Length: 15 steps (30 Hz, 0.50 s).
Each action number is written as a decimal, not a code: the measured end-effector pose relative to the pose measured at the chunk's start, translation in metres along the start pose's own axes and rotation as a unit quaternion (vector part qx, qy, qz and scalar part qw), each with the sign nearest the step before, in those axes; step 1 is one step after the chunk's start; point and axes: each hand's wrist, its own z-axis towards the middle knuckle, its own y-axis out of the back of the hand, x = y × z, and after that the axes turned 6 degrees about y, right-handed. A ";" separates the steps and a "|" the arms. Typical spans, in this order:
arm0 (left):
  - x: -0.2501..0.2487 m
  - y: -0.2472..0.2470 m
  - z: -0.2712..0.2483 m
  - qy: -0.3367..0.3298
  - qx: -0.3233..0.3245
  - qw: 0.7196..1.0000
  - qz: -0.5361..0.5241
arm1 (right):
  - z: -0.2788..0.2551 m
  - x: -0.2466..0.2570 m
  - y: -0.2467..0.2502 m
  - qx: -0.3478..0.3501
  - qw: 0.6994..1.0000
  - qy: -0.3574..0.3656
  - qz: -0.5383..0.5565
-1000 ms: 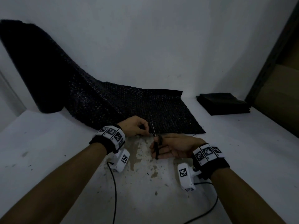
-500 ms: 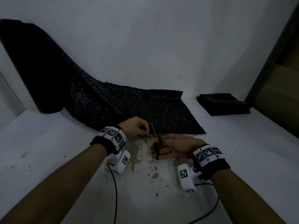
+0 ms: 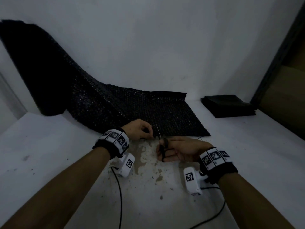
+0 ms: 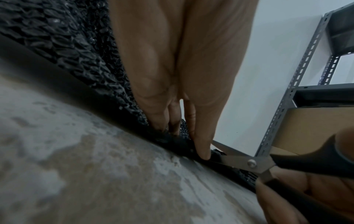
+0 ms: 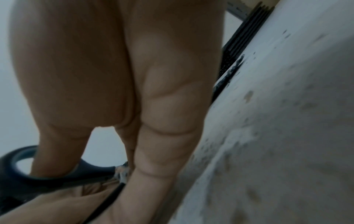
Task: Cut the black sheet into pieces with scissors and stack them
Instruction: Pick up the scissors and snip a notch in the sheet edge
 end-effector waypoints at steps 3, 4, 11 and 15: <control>0.001 0.001 -0.001 -0.002 0.004 1.000 -0.008 | -0.003 0.000 0.000 0.002 1.000 0.002 0.006; 0.000 0.001 -0.002 -0.003 0.004 1.000 -0.012 | -0.002 0.001 -0.001 0.002 1.000 0.002 0.006; -0.002 -0.001 -0.003 0.004 0.003 1.000 -0.020 | 0.002 -0.002 -0.002 -0.015 1.000 0.002 0.023; -0.003 -0.002 -0.003 0.011 0.005 1.000 -0.015 | 0.001 -0.003 -0.001 -0.029 0.999 0.004 0.032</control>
